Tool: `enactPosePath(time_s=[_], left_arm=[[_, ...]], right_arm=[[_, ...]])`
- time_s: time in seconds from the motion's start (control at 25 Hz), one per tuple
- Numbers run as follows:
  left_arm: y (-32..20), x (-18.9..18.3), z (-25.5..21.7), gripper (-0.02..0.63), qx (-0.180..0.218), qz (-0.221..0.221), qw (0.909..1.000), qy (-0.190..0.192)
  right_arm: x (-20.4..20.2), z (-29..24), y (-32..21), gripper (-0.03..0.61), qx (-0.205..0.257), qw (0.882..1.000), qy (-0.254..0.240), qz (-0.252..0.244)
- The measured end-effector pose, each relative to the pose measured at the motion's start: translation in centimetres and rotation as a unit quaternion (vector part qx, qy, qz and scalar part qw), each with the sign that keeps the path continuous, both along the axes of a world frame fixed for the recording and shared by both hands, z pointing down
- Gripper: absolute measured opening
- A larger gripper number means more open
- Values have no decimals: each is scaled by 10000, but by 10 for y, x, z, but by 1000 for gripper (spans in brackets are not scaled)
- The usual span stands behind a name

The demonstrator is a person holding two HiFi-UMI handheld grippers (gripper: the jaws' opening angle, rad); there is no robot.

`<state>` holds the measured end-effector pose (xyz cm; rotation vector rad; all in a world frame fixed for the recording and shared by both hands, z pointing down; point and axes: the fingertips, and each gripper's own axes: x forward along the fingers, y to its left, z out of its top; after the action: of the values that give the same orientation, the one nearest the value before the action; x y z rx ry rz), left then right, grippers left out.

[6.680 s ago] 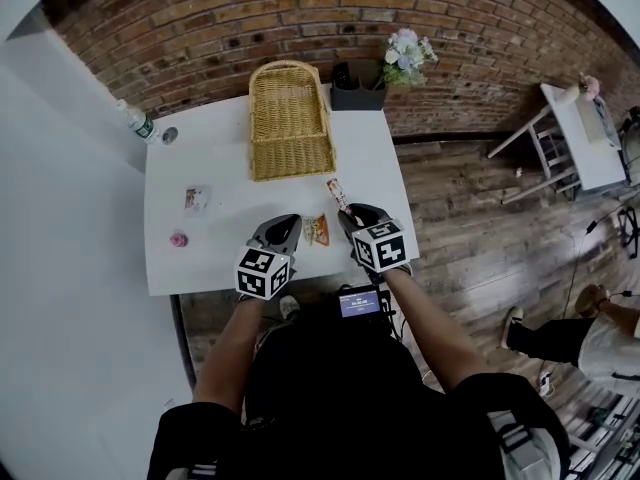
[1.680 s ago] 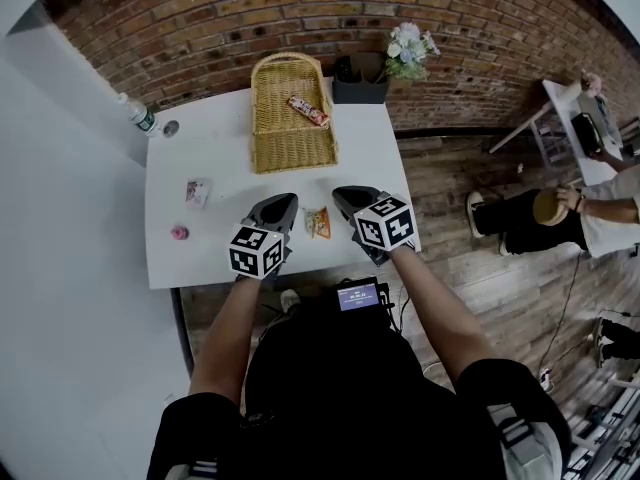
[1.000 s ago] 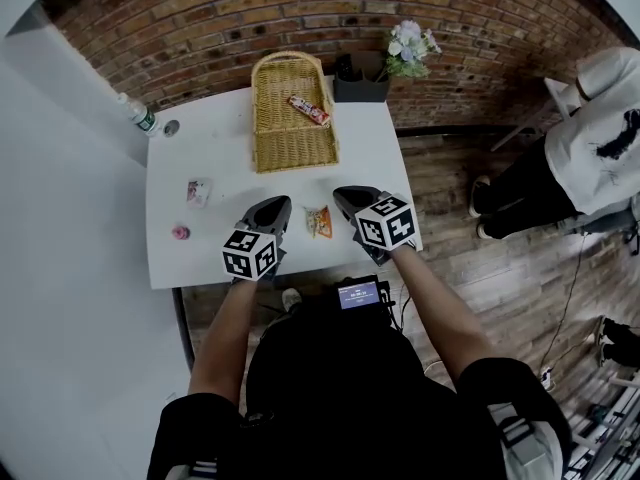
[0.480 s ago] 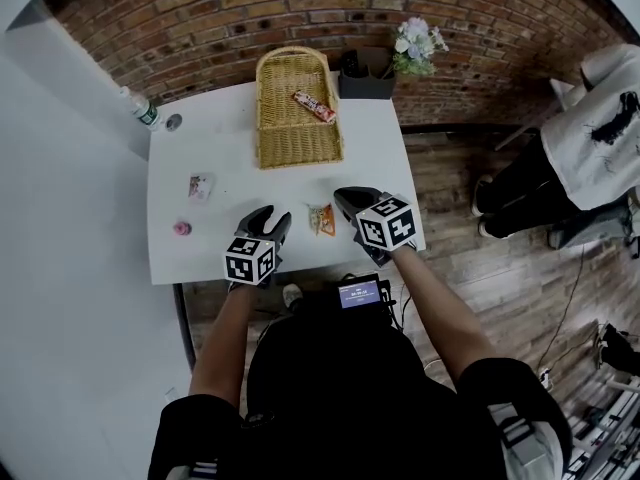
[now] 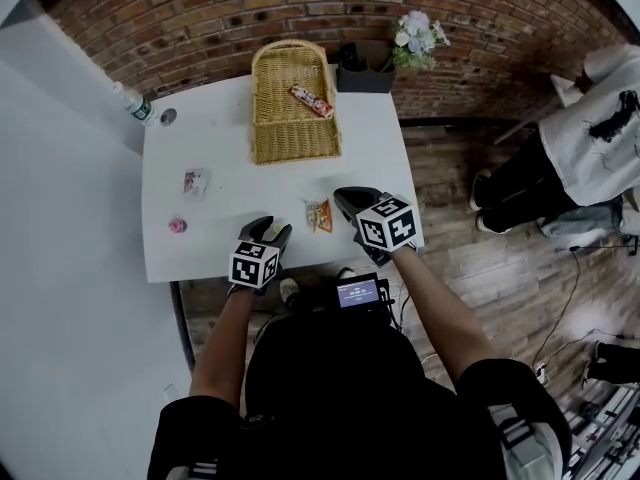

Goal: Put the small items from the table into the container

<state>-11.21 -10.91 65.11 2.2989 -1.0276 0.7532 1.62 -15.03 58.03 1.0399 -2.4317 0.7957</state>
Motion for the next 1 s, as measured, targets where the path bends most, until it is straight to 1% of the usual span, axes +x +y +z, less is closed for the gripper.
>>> enactPosePath(time_s=[0.56,0.76,1.0], left_arm=[[1,1,21,184,-196,-68,9995,-247],[0,-3,22,128,-171,-150,9992,-332],[-1,-4,21,120,-181,-143,9992,-326]], right_arm=[[11,10,2,14,-123,9999,-7,105],[11,10,2,14,-139,9998,-20,112],[11,9,2,14,-126,9999,-11,101]])
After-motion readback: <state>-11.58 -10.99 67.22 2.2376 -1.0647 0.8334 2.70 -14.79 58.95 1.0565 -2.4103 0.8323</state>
